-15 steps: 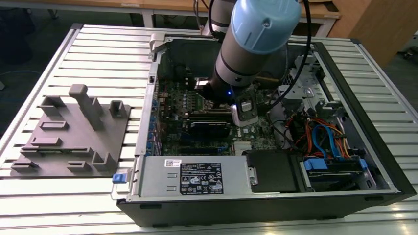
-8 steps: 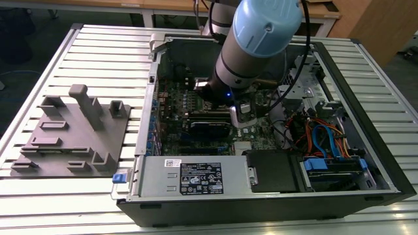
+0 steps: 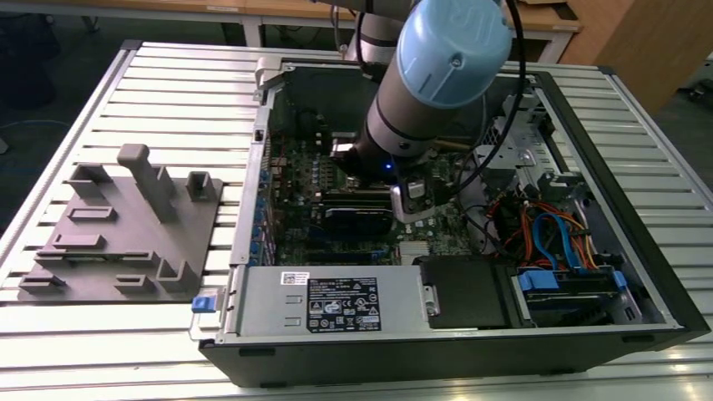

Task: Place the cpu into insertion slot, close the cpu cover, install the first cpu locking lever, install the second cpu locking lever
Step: 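Install the second cpu locking lever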

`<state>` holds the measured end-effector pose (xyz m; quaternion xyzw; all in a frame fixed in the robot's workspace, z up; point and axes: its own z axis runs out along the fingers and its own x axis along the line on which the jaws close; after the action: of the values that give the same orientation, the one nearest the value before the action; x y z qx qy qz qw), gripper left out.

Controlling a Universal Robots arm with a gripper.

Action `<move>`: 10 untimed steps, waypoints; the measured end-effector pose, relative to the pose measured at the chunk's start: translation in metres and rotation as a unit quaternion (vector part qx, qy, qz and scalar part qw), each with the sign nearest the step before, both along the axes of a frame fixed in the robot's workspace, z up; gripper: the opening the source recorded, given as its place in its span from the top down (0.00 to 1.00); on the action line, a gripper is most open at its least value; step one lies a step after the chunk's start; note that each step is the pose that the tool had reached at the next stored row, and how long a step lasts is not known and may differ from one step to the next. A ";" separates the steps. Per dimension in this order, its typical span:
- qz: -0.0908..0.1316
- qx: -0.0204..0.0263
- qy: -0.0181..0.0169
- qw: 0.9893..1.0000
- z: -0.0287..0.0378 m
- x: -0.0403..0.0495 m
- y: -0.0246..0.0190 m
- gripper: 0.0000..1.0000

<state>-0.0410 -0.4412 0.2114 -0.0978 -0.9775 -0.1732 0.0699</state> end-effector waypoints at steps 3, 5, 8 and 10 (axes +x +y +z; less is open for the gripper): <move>0.000 0.007 0.000 1.000 -0.0021 -0.0009 -0.0001 0.90; 0.000 0.010 0.000 1.000 -0.0023 -0.0010 -0.0001 0.90; 0.000 0.010 0.000 1.000 -0.0023 -0.0010 -0.0001 0.90; 0.000 0.010 0.000 1.000 -0.0023 -0.0010 -0.0001 0.90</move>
<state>-0.0420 -0.4414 0.2091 -0.0970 -0.9757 -0.1830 0.0709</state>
